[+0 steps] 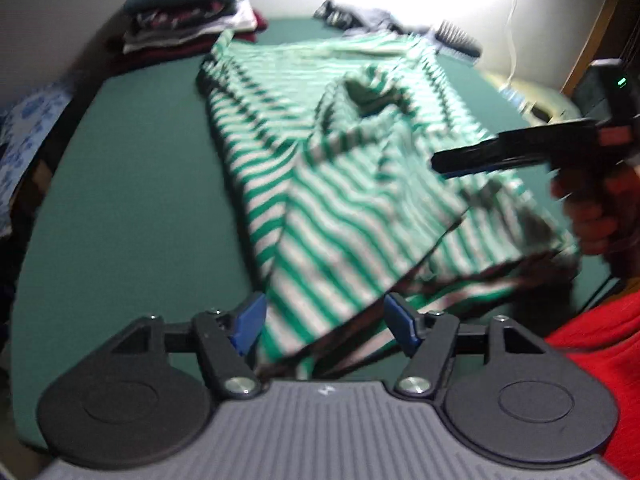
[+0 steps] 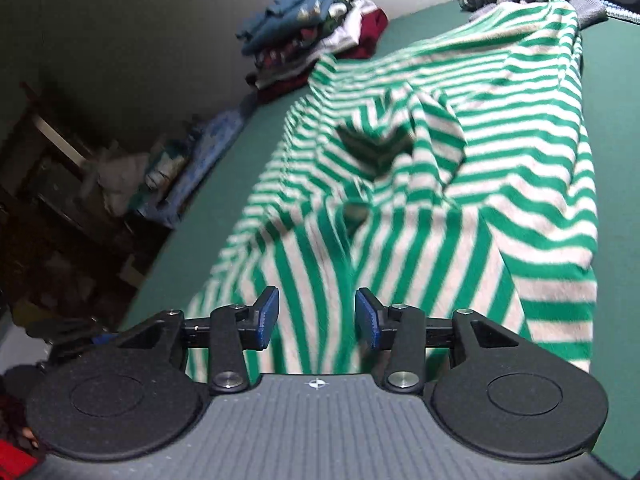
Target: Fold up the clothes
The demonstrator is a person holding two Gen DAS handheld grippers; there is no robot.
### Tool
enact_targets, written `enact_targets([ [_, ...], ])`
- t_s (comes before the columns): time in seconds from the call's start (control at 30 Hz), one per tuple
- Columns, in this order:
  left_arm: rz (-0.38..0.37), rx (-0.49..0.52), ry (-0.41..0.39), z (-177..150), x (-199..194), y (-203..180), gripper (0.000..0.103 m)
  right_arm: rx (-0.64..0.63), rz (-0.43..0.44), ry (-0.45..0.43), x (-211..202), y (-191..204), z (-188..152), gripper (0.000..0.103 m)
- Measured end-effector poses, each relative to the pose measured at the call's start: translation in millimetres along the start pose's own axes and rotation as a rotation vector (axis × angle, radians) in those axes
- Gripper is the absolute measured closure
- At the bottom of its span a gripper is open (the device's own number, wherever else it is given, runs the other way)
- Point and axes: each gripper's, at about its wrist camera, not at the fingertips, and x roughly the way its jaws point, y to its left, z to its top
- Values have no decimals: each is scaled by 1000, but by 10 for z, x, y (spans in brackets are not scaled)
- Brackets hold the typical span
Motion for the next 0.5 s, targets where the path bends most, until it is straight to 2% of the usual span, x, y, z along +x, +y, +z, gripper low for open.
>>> enact_targets([
  [0.1, 22, 39, 20, -65, 127, -24, 37, -40, -44, 12, 53, 56, -70, 58],
  [0.17, 41, 61, 37, -118, 187, -46, 43, -77, -66, 17, 68, 107, -90, 61],
  [0.23, 42, 63, 54, -140, 229, -9, 59, -103, -92, 28, 83, 143, -98, 89],
  [0.27, 34, 61, 61, -143, 234, 17, 61, -116, -105, 33, 91, 162, -103, 99],
  [0.33, 20, 62, 56, -104, 194, 73, 69, -113, -109, 29, 48, 180, -95, 99],
  [0.5, 19, 87, 10, 4, 38, 167, 64, -41, -56, -28, -302, 209, -50, 99],
])
